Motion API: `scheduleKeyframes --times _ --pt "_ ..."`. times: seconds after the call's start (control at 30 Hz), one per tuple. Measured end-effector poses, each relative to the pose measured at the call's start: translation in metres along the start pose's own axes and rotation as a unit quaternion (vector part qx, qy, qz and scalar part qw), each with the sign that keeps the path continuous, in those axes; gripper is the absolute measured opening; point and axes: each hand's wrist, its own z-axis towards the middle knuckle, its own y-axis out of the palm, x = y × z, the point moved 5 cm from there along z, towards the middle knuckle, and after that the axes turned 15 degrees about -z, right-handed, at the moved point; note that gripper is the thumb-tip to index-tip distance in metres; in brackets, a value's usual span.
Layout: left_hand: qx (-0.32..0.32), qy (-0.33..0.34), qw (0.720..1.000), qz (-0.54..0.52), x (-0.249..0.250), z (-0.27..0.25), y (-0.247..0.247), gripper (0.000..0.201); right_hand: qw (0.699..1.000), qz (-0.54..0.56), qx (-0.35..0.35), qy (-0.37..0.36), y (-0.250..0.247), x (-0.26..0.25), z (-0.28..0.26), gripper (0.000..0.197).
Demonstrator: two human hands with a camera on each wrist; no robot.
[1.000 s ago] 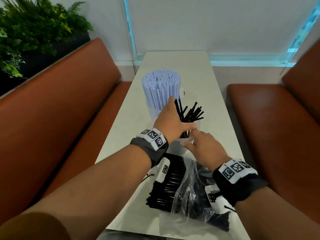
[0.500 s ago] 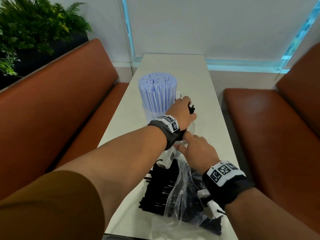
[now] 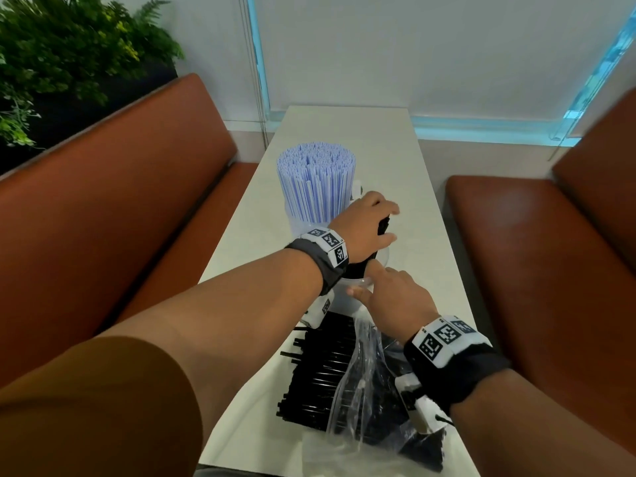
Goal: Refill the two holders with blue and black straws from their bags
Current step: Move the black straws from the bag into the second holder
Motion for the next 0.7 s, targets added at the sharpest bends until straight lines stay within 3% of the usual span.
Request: scheduleKeyframes --times 0.13,0.23,0.5,0.7 --pt "0.022 0.021 0.998 0.061 -0.001 0.002 -0.003 0.039 1.0 -0.005 -0.007 0.003 -0.002 -0.001 0.0 0.043" --pt "0.005 -0.012 0.995 0.103 -0.004 0.004 -0.004 0.043 1.0 -0.004 -0.01 0.003 -0.002 0.0 0.0 0.043" --pt "-0.013 -0.024 0.993 0.117 -0.009 0.003 -0.005 0.047 1.0 0.004 -0.002 -0.001 -0.001 0.001 0.001 0.047" --pt "-0.021 -0.029 0.989 0.142 -0.012 0.005 0.0 0.036 1.0 0.0 -0.002 -0.003 -0.002 0.0 0.002 0.047"
